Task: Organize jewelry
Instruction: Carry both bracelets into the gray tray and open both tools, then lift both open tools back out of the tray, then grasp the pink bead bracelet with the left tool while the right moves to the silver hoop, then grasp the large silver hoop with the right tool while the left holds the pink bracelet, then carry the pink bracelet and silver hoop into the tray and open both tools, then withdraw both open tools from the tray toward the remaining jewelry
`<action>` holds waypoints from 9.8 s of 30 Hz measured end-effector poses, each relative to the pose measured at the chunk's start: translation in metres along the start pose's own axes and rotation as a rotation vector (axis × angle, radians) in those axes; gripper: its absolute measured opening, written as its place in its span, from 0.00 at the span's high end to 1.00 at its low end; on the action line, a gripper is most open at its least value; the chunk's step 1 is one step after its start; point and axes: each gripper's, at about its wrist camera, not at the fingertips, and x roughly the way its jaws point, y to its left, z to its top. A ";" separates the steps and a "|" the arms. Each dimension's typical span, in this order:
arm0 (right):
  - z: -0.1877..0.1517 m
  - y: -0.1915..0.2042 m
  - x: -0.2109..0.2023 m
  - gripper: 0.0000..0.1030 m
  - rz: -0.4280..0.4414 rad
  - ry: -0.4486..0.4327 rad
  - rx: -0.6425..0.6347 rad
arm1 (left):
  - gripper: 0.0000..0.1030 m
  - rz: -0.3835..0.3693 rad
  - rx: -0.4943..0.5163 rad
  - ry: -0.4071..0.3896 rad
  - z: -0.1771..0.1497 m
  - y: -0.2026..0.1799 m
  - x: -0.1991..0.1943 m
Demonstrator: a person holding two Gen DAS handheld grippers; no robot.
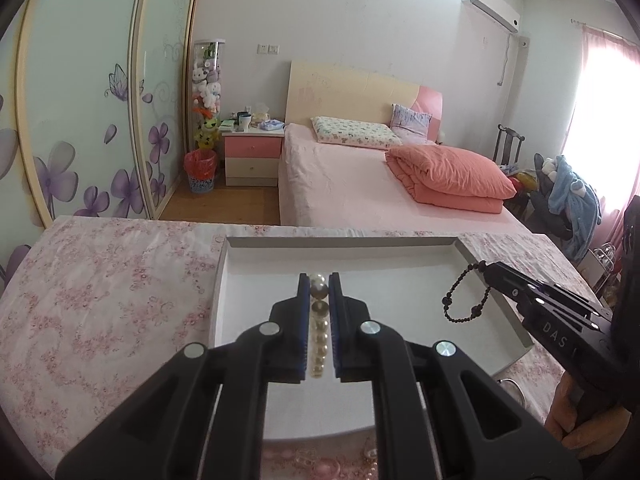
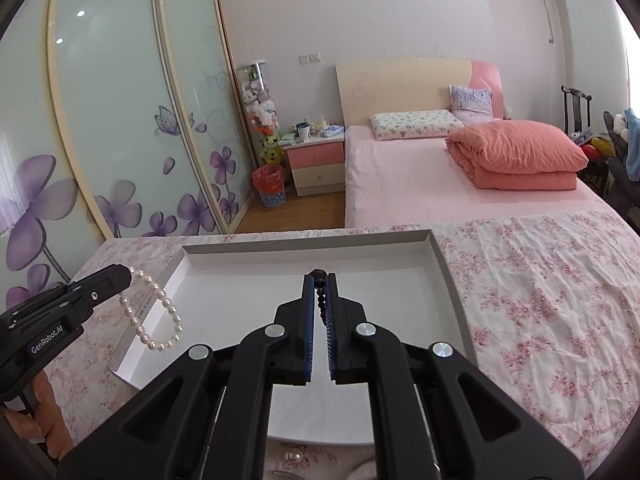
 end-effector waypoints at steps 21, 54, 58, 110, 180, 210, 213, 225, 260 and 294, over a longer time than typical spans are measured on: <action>-0.009 -0.013 0.000 0.54 -0.039 0.033 0.019 | 0.71 0.017 -0.074 0.039 -0.005 0.022 0.012; -0.111 -0.036 -0.051 0.35 -0.115 0.284 -0.027 | 0.53 0.069 -0.088 0.159 -0.119 0.070 -0.072; -0.112 -0.033 -0.043 0.32 -0.129 0.305 -0.049 | 0.53 0.069 -0.082 0.177 -0.120 0.067 -0.068; -0.106 -0.027 -0.033 0.30 -0.151 0.317 -0.085 | 0.77 0.131 0.084 0.288 -0.121 0.026 -0.027; -0.069 0.007 -0.117 0.31 -0.040 -0.067 -0.080 | 0.77 -0.089 -0.049 -0.018 -0.076 0.021 -0.119; -0.019 0.011 -0.090 0.31 -0.051 -0.232 -0.066 | 0.77 -0.065 -0.015 -0.144 -0.013 -0.014 -0.088; -0.015 0.009 -0.075 0.31 -0.058 -0.211 -0.061 | 0.77 -0.056 -0.009 -0.136 -0.009 -0.014 -0.072; -0.011 -0.001 -0.006 0.31 -0.076 -0.057 -0.048 | 0.77 -0.034 -0.019 -0.076 0.001 -0.007 -0.010; -0.022 -0.007 0.025 0.26 -0.086 0.090 -0.022 | 0.72 0.008 -0.064 0.016 -0.009 0.012 0.026; -0.139 0.020 -0.093 0.29 0.033 0.272 -0.115 | 0.60 0.018 -0.071 0.108 -0.114 0.031 -0.076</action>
